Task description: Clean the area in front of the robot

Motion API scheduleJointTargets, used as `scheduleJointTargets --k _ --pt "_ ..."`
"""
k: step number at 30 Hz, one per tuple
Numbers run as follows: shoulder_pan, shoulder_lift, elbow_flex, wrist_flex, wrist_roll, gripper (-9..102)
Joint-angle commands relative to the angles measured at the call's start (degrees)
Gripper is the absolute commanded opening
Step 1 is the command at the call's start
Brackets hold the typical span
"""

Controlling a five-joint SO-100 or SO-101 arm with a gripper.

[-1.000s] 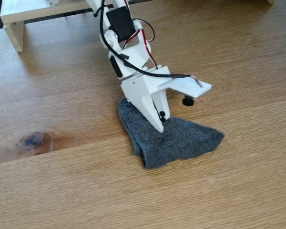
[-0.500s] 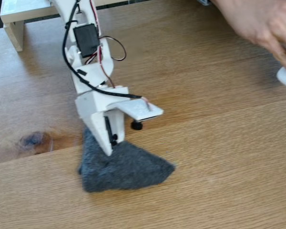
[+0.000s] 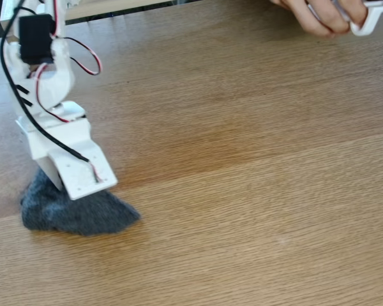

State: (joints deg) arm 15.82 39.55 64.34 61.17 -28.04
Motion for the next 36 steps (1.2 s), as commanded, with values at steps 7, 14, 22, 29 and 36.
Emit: scheduleJointTargets --k 7,14,22,29,36 --pt "-1.2 9.7 -0.2 20.1 5.8 0" --pt "-17.2 11.5 -0.2 13.9 13.7 0" --pt "-21.3 7.6 -0.2 -5.6 16.5 0" --pt "-6.7 -2.7 -0.2 -25.3 6.1 0" --pt "8.6 -5.4 -0.3 -27.5 -5.6 0"
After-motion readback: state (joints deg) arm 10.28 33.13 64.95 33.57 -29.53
